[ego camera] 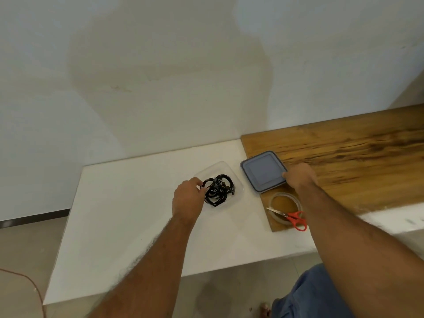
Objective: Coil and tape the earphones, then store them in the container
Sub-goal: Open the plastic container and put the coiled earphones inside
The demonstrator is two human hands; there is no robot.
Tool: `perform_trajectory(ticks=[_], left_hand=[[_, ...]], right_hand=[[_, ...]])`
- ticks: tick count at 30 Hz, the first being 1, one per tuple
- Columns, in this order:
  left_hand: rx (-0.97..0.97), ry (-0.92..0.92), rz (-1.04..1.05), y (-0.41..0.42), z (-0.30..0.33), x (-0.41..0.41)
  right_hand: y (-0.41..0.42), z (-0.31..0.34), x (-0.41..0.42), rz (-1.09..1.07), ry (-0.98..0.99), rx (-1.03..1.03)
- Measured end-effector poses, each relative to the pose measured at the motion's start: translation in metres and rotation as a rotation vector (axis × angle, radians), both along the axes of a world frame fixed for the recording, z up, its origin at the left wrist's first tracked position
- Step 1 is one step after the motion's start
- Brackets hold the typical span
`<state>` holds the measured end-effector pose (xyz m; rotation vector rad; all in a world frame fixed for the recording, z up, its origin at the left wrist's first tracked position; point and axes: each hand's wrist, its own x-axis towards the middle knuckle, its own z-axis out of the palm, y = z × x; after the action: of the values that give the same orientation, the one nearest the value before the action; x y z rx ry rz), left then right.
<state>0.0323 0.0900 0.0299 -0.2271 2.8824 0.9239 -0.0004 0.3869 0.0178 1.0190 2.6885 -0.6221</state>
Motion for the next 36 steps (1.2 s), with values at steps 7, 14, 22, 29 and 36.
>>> perform_trajectory(ticks=[7, 14, 22, 29, 36], left_hand=[[0.138, 0.037, 0.008, 0.017, 0.018, 0.002], [0.847, -0.195, 0.244, 0.038, 0.052, -0.002], [0.969, -0.183, 0.345, 0.012, 0.03, 0.008], [0.98, -0.201, 0.384, 0.01, 0.014, 0.0], [0.856, -0.211, 0.39, 0.007, -0.002, -0.008]], right_hand=[[-0.03, 0.05, -0.002, 0.044, 0.442, -0.135], [-0.122, 0.062, 0.043, 0.627, 0.851, 0.303], [-0.144, 0.027, 0.08, 0.95, 0.758, 0.23], [-0.12, 0.023, 0.037, 0.416, 0.48, -0.284], [-0.121, 0.006, 0.004, 0.398, 0.182, -0.244]])
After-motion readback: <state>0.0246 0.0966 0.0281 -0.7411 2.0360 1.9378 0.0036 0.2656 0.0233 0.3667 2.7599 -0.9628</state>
